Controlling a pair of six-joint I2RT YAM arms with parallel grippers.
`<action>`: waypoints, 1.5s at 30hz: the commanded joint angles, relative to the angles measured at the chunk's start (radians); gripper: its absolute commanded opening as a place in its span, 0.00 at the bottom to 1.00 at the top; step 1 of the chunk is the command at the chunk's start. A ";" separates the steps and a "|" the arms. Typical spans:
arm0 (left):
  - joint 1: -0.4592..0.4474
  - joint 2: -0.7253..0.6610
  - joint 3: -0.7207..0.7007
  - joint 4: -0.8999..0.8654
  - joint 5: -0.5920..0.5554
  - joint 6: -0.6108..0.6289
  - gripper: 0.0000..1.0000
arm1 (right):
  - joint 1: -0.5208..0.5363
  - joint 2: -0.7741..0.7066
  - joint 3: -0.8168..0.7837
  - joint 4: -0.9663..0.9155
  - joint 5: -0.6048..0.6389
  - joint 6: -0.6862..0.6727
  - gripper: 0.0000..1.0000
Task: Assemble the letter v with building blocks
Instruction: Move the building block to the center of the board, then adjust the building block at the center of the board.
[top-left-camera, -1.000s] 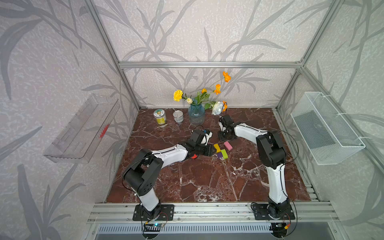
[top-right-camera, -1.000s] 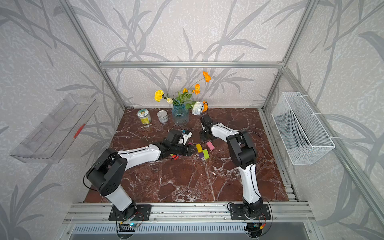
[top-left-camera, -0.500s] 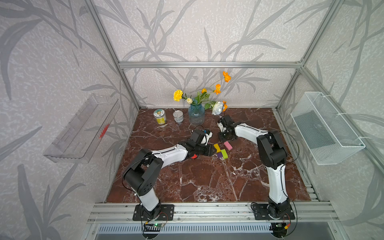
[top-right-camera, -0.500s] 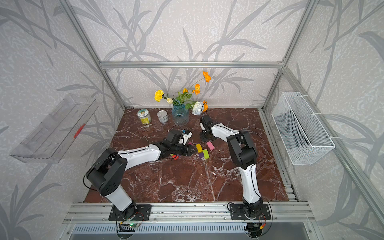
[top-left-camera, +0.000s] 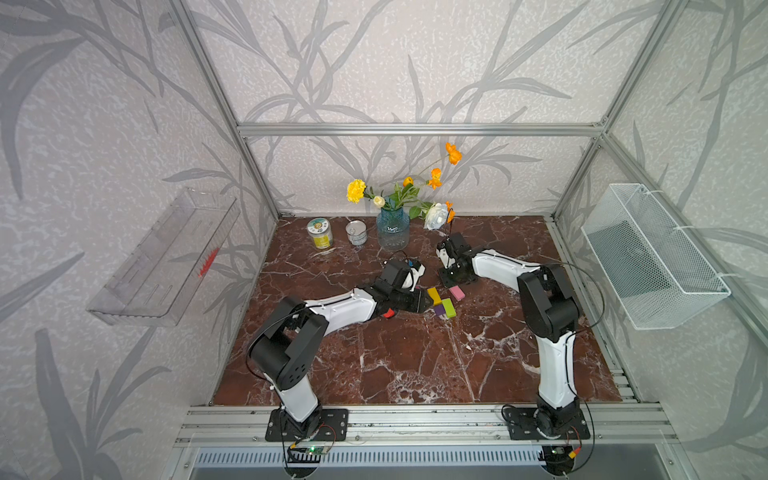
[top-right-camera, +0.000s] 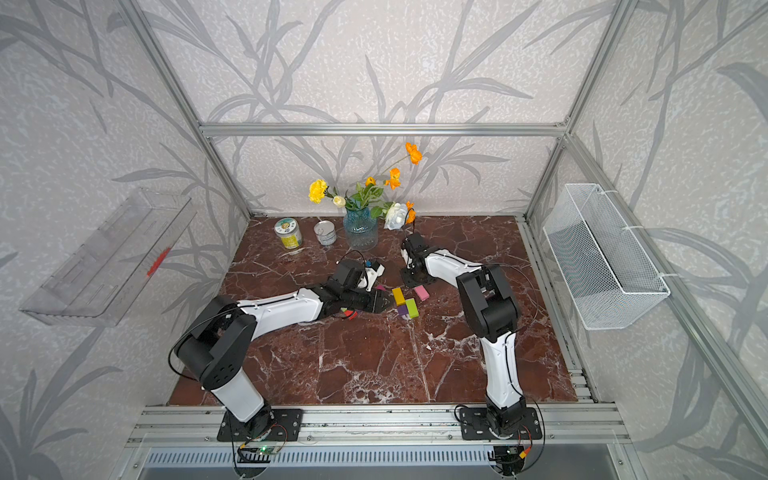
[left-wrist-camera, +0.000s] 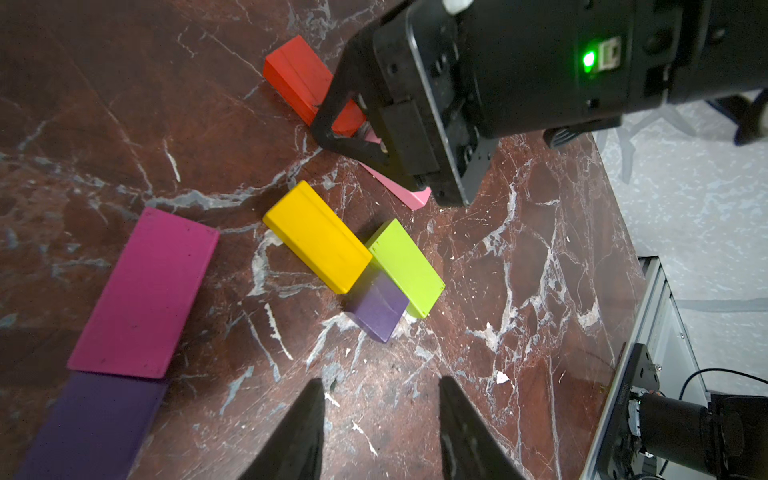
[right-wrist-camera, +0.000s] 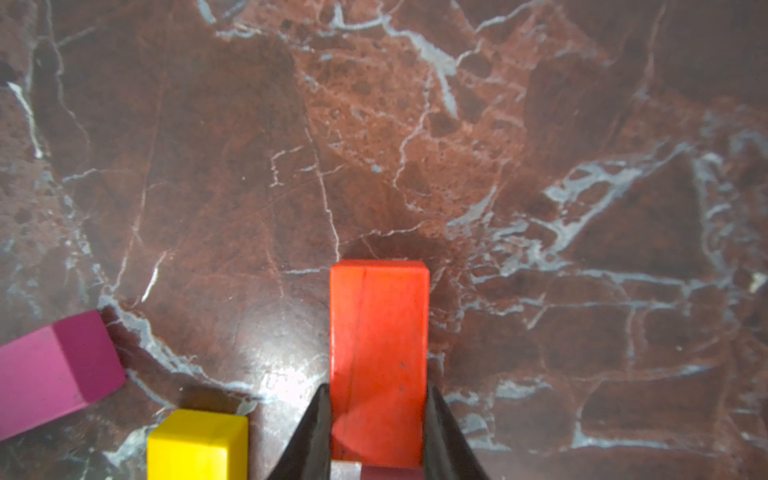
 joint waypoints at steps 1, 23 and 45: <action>-0.003 0.014 0.015 0.005 0.014 0.009 0.44 | 0.002 0.018 -0.041 -0.118 -0.008 -0.021 0.28; -0.004 0.025 0.020 0.002 0.014 0.003 0.44 | -0.016 -0.009 -0.099 -0.135 0.004 0.027 0.34; 0.015 0.324 0.550 -0.349 0.014 0.070 0.45 | -0.034 -0.564 -0.591 0.190 -0.016 0.306 0.58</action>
